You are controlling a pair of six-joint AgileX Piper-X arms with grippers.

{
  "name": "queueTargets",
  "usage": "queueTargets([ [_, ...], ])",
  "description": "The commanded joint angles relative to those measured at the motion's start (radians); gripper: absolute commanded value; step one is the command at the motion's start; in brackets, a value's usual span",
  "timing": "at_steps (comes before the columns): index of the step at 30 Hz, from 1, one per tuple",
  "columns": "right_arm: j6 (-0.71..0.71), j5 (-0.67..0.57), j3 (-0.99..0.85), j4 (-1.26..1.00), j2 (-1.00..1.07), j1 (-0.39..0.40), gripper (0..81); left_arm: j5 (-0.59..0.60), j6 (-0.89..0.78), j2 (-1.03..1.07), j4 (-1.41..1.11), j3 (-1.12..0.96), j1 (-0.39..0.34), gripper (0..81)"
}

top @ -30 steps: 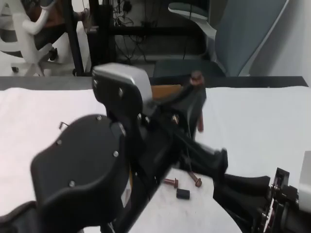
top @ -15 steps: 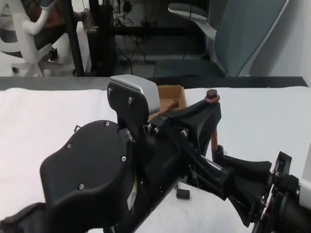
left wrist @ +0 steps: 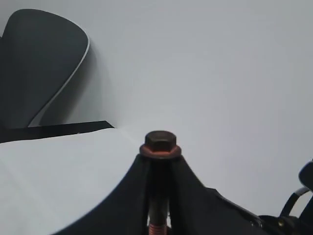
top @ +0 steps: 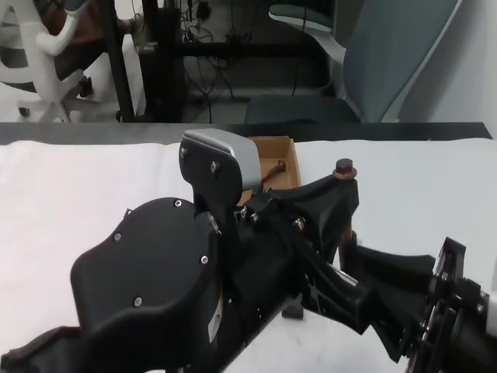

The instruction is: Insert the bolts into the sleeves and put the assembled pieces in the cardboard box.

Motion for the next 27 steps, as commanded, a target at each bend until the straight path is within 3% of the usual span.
queueTargets([
  [1,-0.013,-0.017,-0.007,-0.078,-0.004,0.003,0.0,0.005,-0.014,-0.002,-0.003,0.008,-0.004,1.8],
  [5,-0.03,0.032,-0.013,-0.097,-0.004,0.003,0.0,0.066,-0.04,-0.002,-0.006,0.029,-0.004,0.6],
  [7,-0.032,0.048,-0.018,-0.09,-0.001,0.003,0.0,0.125,-0.04,-0.002,-0.006,0.035,-0.004,7.4],
  [9,-0.032,0.057,-0.021,-0.072,0.002,0.003,0.0,0.16,-0.028,-0.002,-0.006,0.039,-0.004,21.4],
  [13,-0.029,0.128,-0.023,-0.017,0.005,0.001,0.0,0.182,0.003,-0.002,-0.006,0.039,-0.004,70.0],
  [18,-0.031,0.252,-0.069,0.125,0.007,-0.026,0.0,0.115,0.028,-0.032,0.086,0.039,0.0,70.0],
  [20,-0.053,0.252,-0.128,0.246,0.026,-0.059,0.0,-0.002,0.004,-0.057,0.183,0.039,0.013,70.0],
  [23,-0.132,0.244,-0.214,0.344,0.084,-0.104,0.0,-0.174,-0.176,-0.073,0.304,0.039,0.045,70.0],
  [27,-0.208,0.179,-0.334,0.368,0.221,-0.162,0.0,-0.25,-0.377,-0.052,0.531,0.013,0.126,70.0],
])
